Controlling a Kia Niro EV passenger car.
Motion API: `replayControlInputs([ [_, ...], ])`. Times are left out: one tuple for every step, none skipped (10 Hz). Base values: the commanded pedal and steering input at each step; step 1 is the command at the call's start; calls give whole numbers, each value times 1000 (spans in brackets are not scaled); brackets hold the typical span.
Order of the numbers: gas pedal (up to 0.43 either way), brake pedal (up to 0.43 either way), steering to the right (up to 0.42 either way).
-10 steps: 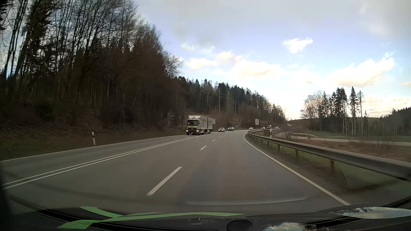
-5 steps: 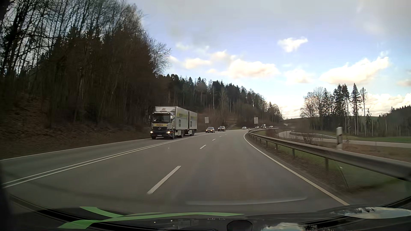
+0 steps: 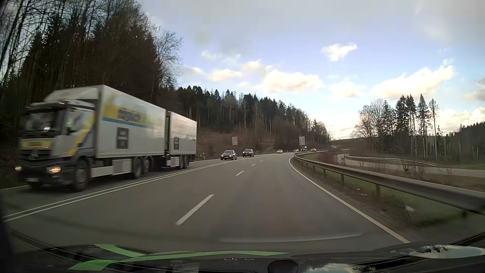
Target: Follow the waypoints while adhering to traffic rules and regulations
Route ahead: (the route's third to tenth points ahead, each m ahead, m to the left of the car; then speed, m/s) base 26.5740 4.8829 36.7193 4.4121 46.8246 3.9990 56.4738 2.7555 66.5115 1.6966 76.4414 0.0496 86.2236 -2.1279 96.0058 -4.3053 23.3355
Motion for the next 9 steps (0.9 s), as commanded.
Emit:
replayControlInputs([
  [87,0,9],
  [87,0,9],
  [87,0,9],
  [87,0,9],
  [87,0,9],
  [87,0,9],
  [87,0,10],
  [87,0,10],
  [87,0,10],
])
